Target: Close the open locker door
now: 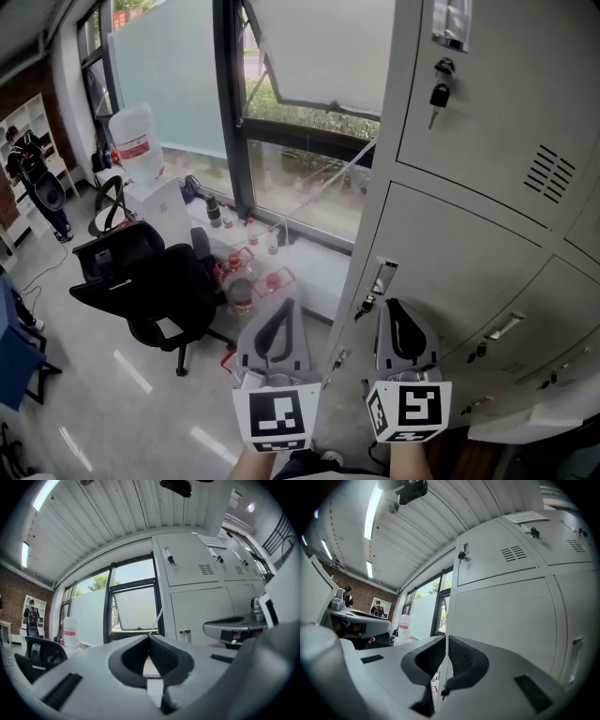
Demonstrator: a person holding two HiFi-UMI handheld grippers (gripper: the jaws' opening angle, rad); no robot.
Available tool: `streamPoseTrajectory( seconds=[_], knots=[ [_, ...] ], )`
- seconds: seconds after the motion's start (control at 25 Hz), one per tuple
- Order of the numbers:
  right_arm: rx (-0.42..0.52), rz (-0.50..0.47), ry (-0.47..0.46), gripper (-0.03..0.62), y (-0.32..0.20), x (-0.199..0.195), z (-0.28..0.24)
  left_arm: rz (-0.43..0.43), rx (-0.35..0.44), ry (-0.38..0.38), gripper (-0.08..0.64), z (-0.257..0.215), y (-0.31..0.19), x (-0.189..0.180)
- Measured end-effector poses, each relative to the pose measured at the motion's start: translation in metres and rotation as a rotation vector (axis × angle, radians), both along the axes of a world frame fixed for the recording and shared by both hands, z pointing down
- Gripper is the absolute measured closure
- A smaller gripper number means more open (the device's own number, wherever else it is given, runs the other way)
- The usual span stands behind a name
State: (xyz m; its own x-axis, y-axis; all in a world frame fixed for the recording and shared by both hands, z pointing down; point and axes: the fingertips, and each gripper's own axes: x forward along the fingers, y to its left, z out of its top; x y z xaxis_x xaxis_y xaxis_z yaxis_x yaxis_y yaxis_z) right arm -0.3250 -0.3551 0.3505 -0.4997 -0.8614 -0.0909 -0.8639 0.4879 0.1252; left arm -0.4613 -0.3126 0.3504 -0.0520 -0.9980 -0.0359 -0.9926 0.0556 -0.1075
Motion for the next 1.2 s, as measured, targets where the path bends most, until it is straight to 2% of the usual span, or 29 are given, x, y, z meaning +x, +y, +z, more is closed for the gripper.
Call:
streamPoseTrajectory(
  seconds=[0.16,0.32,0.64,1.2],
  knots=[
    [-0.015,-0.016,-0.008,0.561,0.0,0.003,0.007,-0.009,-0.006,0.013,0.558,0.003,0.001,0.004],
    [-0.021,-0.018,-0.016,0.566,-0.002,0.008,0.008,-0.002,-0.012,-0.03,0.558,0.007,0.001,0.008],
    [-0.035,-0.028,-0.031,0.574,-0.005,0.016,0.009,-0.014,-0.012,0.028,0.558,0.005,0.001,0.017],
    [-0.05,-0.036,-0.037,0.574,-0.004,0.025,0.014,-0.021,-0.024,0.04,0.558,0.01,0.004,0.025]
  ],
)
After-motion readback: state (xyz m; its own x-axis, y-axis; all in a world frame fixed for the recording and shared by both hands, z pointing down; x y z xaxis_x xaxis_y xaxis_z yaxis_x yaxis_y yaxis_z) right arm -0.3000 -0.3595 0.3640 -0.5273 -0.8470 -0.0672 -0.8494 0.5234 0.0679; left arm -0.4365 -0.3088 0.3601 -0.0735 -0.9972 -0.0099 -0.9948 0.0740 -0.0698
